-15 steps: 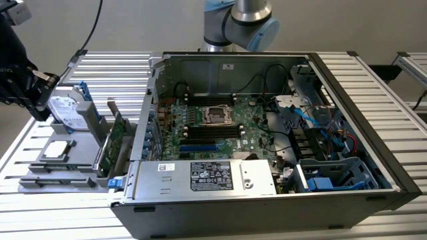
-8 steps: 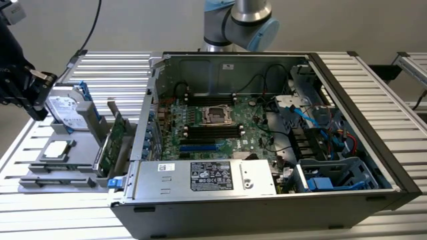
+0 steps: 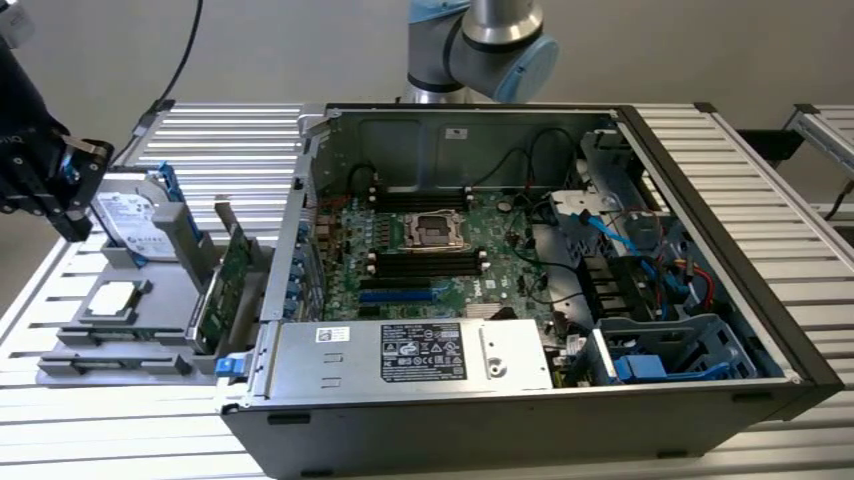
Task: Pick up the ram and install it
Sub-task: 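Pick up the ram and move it above insertion slot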
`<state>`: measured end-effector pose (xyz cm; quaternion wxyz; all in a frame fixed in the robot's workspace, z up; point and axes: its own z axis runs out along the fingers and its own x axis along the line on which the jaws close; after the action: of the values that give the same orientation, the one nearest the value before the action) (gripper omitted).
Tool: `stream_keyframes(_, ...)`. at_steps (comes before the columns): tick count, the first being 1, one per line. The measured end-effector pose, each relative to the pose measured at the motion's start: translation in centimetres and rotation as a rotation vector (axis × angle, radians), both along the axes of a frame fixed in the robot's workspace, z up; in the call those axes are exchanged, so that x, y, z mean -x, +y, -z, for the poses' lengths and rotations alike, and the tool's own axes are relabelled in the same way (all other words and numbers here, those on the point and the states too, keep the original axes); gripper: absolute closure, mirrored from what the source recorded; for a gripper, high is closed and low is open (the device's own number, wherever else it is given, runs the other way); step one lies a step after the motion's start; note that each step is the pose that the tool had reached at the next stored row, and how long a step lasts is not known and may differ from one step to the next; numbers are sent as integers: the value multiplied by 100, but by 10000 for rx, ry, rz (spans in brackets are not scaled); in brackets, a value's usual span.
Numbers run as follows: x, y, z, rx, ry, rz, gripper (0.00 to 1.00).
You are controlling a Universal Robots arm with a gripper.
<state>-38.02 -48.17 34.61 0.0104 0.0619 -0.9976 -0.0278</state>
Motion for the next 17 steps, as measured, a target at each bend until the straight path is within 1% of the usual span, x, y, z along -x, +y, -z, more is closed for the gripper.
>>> stream_keyframes(7, -1, 0, 4, 2, 1, -1277, 89)
stream_keyframes(12, -1, 0, 44, 1, 2, -2176, 89)
stream_keyframes(17, -1, -1, 46, 5, 2, -3086, 89)
